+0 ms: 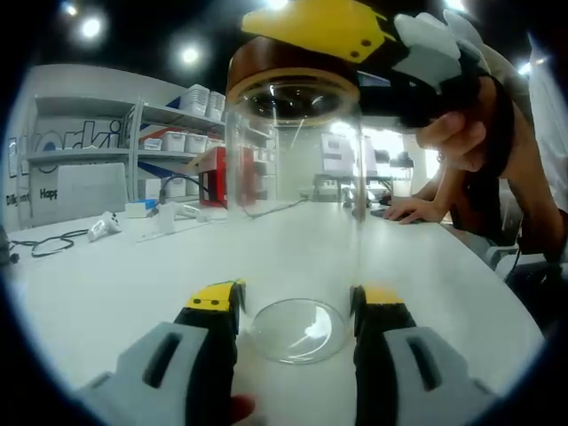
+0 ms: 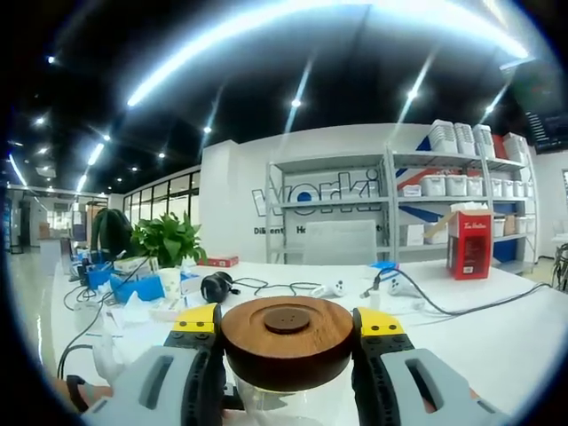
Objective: Clamp the coffee can twist off the lid put the lid on the table pick up the lid cover the can tighten the lid
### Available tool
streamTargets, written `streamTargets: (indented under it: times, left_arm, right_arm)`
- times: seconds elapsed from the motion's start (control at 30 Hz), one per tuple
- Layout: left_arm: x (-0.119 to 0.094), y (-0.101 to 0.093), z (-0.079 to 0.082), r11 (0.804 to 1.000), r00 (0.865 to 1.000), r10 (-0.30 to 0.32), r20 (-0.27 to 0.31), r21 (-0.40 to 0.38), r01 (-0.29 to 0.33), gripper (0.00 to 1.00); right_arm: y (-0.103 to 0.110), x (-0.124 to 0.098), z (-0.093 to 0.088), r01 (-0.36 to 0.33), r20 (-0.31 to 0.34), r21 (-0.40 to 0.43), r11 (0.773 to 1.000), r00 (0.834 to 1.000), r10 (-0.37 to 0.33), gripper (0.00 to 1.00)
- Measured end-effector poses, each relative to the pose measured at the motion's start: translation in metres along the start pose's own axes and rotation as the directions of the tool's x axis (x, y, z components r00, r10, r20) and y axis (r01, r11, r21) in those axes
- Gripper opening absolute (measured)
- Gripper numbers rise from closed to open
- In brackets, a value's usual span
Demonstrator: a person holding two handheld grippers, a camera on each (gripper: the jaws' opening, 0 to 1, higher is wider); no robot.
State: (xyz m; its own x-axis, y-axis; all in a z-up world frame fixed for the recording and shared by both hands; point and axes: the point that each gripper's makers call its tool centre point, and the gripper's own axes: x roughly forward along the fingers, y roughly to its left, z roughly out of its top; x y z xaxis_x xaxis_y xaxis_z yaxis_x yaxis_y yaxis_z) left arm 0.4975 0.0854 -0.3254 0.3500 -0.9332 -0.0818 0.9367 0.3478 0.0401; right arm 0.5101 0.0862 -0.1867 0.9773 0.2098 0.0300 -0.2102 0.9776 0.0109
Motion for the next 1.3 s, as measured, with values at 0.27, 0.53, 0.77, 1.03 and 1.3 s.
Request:
streamTargets:
  times: [0.27, 0.53, 0.77, 1.03, 1.3]
  left_arm:
    - [-0.0001, 0.0002, 0.0000, 1.000, 1.000, 0.000, 0.000, 0.001, 0.000, 0.42]
    - [-0.0004, 0.0009, -0.0001, 1.000, 1.000, 0.000, 0.000, 0.000, 0.000, 0.42]
    - [-0.0005, 0.0010, -0.0002, 1.000, 1.000, 0.000, 0.000, 0.000, 0.000, 0.42]
    - [-0.0003, 0.0010, -0.0003, 1.000, 1.000, 0.001, -0.001, 0.001, -0.001, 0.42]
    - [-0.0003, 0.0020, -0.0003, 1.000, 1.000, 0.006, 0.000, 0.002, -0.006, 0.42]
  right_arm:
    - [-0.0010, -0.0013, 0.0001, 0.024, 0.012, 0.000, 1.000, 1.000, -0.024, 0.52]
    - [-0.0006, -0.0022, -0.0001, 0.040, 0.012, 0.000, 0.999, 0.999, -0.040, 0.52]
    - [-0.0009, -0.0031, -0.0002, 0.048, 0.015, 0.001, 0.999, 0.999, -0.048, 0.52]
    - [-0.0006, -0.0044, -0.0004, 0.069, 0.018, -0.001, 0.998, 0.997, -0.069, 0.52]
    - [-0.0002, -0.0049, -0.0008, 0.035, 0.015, -0.016, 0.999, 0.999, -0.035, 0.52]
